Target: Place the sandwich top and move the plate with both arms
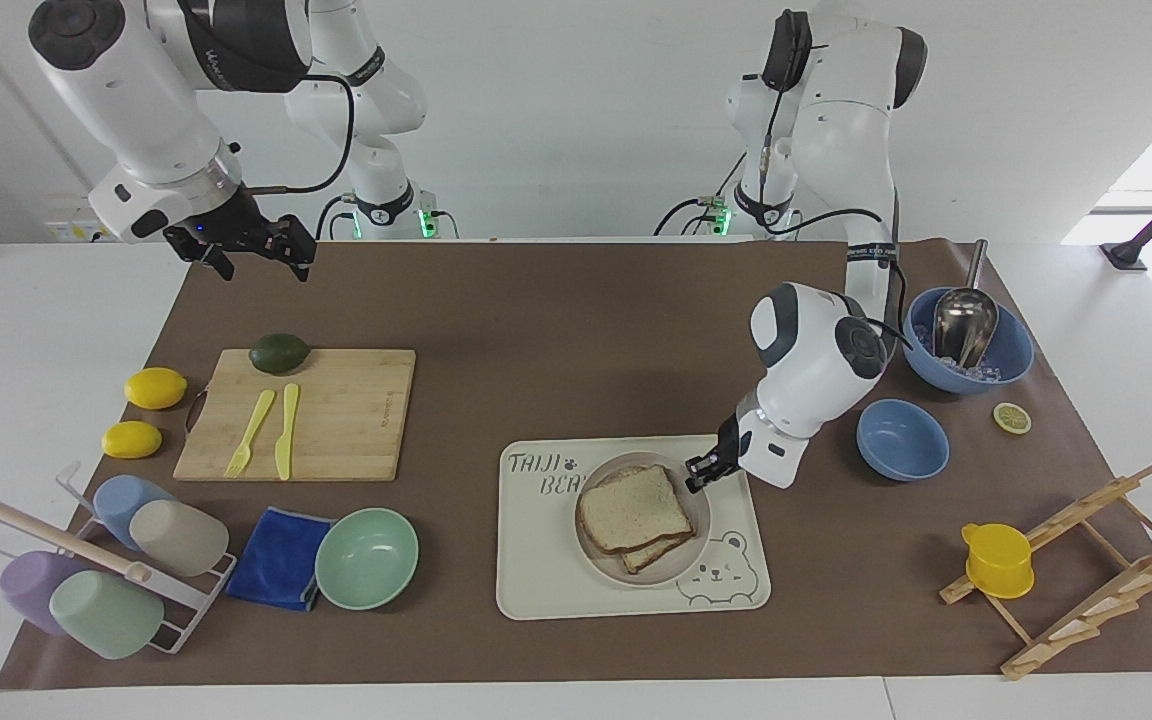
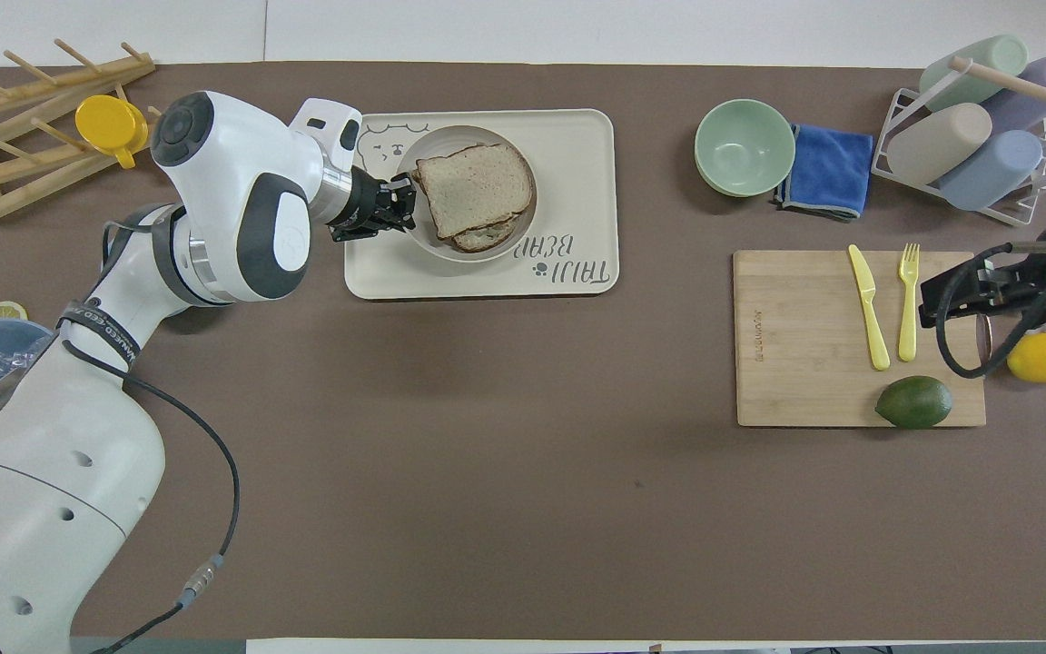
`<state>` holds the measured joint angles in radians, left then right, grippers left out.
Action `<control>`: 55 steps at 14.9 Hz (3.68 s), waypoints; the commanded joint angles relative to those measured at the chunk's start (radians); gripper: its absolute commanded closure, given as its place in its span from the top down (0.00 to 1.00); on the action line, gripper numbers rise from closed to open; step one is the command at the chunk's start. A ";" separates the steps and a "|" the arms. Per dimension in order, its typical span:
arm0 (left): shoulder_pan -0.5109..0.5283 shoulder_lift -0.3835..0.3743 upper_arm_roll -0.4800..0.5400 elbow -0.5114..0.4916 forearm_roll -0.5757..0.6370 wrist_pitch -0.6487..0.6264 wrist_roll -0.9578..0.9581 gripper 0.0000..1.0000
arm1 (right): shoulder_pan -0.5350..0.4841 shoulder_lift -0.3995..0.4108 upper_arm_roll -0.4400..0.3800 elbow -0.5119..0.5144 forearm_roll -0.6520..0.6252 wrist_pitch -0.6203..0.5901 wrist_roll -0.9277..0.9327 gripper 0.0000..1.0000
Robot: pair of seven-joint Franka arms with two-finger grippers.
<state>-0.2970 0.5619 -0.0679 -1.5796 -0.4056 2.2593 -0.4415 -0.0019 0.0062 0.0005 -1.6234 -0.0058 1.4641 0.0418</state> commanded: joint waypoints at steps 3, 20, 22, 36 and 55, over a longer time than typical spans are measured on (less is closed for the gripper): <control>0.002 -0.017 0.008 -0.017 0.002 0.020 0.044 1.00 | -0.009 -0.012 0.001 -0.012 0.015 0.004 -0.016 1.00; 0.082 -0.210 0.072 -0.003 0.317 -0.219 0.079 1.00 | -0.009 -0.012 0.003 -0.012 0.017 0.004 -0.016 1.00; 0.085 -0.247 0.080 -0.003 0.320 -0.265 0.096 1.00 | -0.009 -0.012 0.001 -0.012 0.017 0.004 -0.016 1.00; 0.107 -0.523 0.094 -0.029 0.392 -0.624 0.270 1.00 | -0.009 -0.012 0.001 -0.012 0.015 0.004 -0.016 1.00; 0.137 -0.609 0.079 -0.049 0.396 -0.742 0.308 1.00 | -0.009 -0.012 0.003 -0.012 0.015 0.004 -0.016 1.00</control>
<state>-0.1732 -0.0196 0.0245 -1.5907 -0.0252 1.5142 -0.1567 -0.0019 0.0062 0.0005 -1.6234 -0.0058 1.4641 0.0418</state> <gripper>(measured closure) 0.000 0.000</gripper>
